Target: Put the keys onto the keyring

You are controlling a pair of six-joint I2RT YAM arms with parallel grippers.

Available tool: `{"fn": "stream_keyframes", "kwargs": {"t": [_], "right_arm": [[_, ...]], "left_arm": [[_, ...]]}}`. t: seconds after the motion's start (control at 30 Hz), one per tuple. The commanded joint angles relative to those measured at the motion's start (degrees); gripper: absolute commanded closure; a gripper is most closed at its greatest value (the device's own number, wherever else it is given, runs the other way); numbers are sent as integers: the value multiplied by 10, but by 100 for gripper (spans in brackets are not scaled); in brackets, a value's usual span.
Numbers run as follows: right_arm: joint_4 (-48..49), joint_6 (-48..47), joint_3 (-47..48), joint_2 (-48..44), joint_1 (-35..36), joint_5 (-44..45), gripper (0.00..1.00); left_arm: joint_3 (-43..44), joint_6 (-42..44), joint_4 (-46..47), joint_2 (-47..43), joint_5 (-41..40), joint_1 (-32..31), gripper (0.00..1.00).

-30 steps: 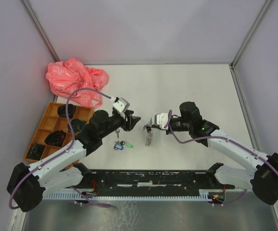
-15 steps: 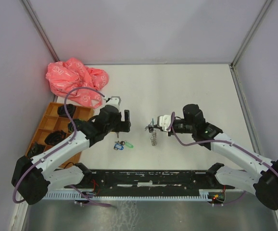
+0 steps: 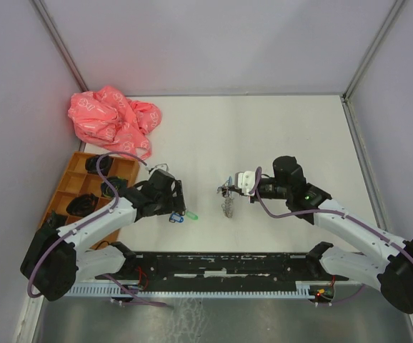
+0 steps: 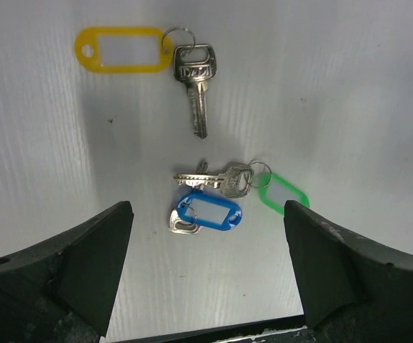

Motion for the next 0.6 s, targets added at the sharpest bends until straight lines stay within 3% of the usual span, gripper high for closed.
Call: {"fn": "stream_keyframes", "kwargs": {"t": [0.0, 0.17, 0.43, 0.57], "right_arm": [[52, 12, 4, -13, 1, -19, 99], [53, 13, 3, -11, 1, -19, 99], [53, 14, 4, -8, 2, -17, 99], [51, 13, 3, -8, 2, -11, 99]], "left_arm": [[3, -50, -14, 0, -6, 1, 9], [33, -28, -14, 57, -10, 1, 16], [145, 23, -25, 171, -85, 22, 34], [169, 43, -24, 210, -89, 49, 36]]}}
